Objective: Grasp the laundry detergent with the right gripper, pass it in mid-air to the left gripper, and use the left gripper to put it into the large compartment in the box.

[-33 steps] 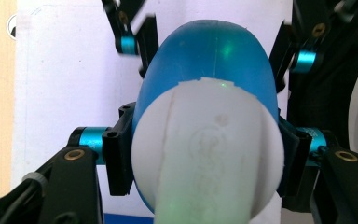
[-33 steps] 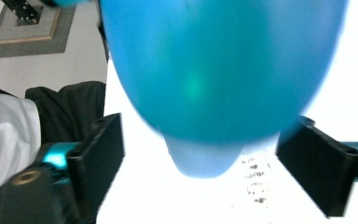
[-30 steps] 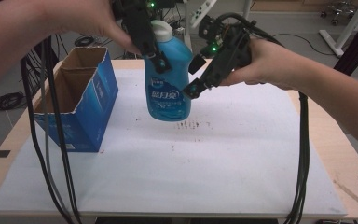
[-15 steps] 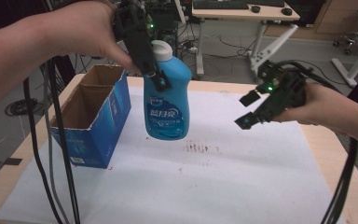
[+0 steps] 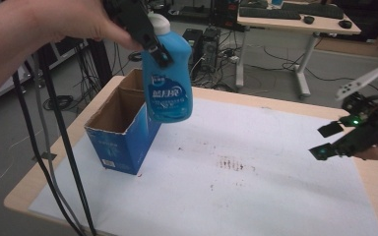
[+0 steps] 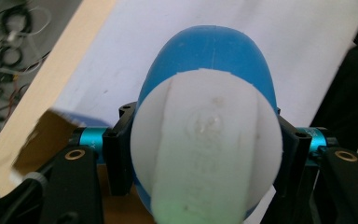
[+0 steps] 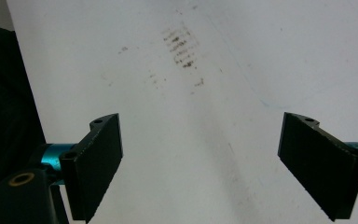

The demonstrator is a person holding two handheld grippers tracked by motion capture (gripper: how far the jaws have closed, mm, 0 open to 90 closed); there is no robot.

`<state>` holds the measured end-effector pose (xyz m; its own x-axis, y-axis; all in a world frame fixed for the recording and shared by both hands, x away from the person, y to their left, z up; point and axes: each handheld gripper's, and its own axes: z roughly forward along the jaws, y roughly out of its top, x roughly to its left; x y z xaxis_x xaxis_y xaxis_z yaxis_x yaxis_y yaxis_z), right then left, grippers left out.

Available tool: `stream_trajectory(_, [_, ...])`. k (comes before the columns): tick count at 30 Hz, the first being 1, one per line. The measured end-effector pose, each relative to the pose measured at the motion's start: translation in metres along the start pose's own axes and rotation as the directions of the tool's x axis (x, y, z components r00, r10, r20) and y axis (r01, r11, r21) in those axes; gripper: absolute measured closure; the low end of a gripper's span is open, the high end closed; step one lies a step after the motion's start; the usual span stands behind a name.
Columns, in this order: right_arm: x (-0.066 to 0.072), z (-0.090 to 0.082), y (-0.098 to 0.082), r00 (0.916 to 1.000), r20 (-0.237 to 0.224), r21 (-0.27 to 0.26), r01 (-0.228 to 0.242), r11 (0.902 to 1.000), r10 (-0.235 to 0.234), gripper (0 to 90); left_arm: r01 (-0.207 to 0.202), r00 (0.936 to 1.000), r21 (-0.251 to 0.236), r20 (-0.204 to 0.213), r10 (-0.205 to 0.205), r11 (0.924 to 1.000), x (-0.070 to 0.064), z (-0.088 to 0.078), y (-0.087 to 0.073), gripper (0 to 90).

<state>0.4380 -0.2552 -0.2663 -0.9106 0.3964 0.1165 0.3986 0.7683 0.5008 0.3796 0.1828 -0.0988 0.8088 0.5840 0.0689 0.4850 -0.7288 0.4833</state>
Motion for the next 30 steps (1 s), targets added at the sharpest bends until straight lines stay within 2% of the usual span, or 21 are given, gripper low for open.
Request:
stream_trajectory(2, [-0.005,-0.002,-0.007,0.9998,0.014,0.013,-0.014,0.9998,0.014,13.4,0.05,0.9982,-0.011,-0.031,-0.051,0.9987,0.007,-0.01,-0.009,37.4])
stream_trajectory(3, [-0.007,-0.002,-0.01,0.9995,0.018,0.015,-0.025,0.9996,0.025,13.4,0.085,0.9952,-0.018,-0.047,-0.086,0.9962,0.01,-0.015,-0.013,37.4])
stream_trajectory(4, [-0.009,-0.003,-0.013,0.9992,0.025,0.022,-0.03,0.9993,0.03,13.3,0.118,0.9908,-0.025,-0.064,-0.12,0.9927,0.014,-0.02,-0.018,37.4])
stream_trajectory(6, [-0.014,-0.004,-0.019,0.9978,0.051,0.035,-0.045,0.9984,0.043,13.4,0.159,0.983,-0.037,-0.088,-0.161,0.9866,0.02,-0.027,-0.026,37.5])
stream_trajectory(8, [-0.018,-0.004,-0.024,0.9965,0.063,0.039,-0.057,0.9976,0.054,13.4,0.184,0.9756,-0.037,-0.116,-0.187,0.9823,0.024,-0.031,-0.033,37.5])
stream_trajectory(13, [-0.025,-0.006,-0.031,0.9934,0.084,0.038,-0.082,0.9959,0.079,13.4,0.228,0.9575,-0.012,-0.179,-0.226,0.9736,0.033,-0.033,-0.045,37.5])
stream_trajectory(16, [-0.028,-0.008,-0.033,0.9924,0.085,0.026,-0.092,0.9954,0.089,13.4,0.268,0.9427,-0.002,-0.206,-0.263,0.9634,0.037,-0.03,-0.052,37.5])
stream_trajectory(18, [-0.029,-0.008,-0.033,0.992,0.086,0.02,-0.095,0.9953,0.093,13.4,0.289,0.9351,0.003,-0.215,-0.282,0.9572,0.039,-0.027,-0.056,37.5])
stream_trajectory(25, [-0.03,-0.009,-0.035,0.9916,0.087,0.015,-0.097,0.9951,0.096,13.4,0.33,0.9183,0.011,-0.235,-0.318,0.9439,0.043,-0.015,-0.066,37.5])
stream_trajectory(30, [-0.029,-0.011,-0.037,0.9908,0.09,0.005,-0.102,0.9948,0.101,13.4,0.338,0.915,0.025,-0.242,-0.323,0.9407,0.046,0.001,-0.072,37.5])
